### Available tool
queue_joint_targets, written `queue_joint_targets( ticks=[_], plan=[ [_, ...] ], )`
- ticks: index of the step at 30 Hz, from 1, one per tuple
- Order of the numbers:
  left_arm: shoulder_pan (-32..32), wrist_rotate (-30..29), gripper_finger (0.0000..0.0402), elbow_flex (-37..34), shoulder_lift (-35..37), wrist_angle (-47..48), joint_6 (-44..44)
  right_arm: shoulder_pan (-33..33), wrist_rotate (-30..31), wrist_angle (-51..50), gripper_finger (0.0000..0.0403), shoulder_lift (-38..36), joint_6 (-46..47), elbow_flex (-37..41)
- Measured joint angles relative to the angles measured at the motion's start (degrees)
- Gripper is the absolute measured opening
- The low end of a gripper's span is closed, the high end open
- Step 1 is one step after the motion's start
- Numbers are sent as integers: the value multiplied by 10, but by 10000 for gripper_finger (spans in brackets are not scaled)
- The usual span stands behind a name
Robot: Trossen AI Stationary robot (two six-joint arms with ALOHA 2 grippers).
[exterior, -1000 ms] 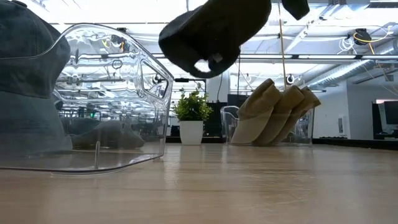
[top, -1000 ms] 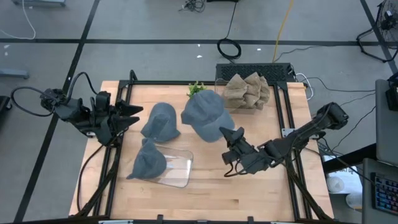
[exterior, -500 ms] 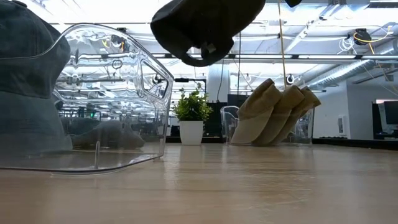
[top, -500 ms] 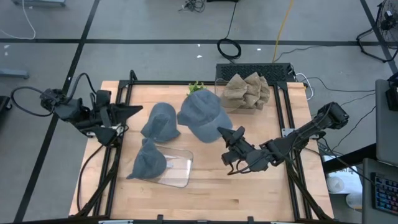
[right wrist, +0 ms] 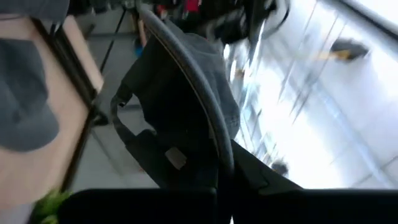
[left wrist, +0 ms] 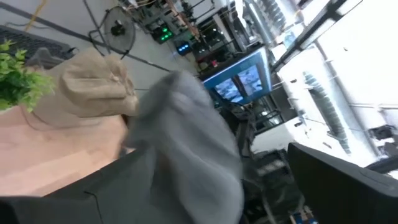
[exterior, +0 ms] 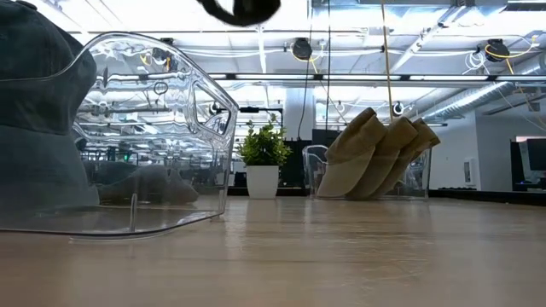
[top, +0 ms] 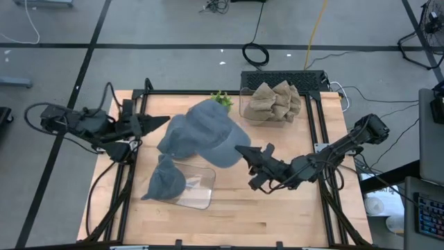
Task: Pick & Place hat
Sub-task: Put the bottom gray cap into the bottom transparent bin
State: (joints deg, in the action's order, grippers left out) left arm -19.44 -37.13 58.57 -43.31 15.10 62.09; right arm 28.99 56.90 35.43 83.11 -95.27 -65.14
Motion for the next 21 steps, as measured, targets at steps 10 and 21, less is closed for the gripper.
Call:
queue_joint_targets(
  ticks=[10, 21],
  plan=[
    [92, 126, 374, -1, -39, -17, 23, 0, -31, 13, 0, 0, -34, 0],
    [169, 249, 374, -1, -107, -86, 28, 8, -32, 12, 0, 0, -34, 0]
  ],
)
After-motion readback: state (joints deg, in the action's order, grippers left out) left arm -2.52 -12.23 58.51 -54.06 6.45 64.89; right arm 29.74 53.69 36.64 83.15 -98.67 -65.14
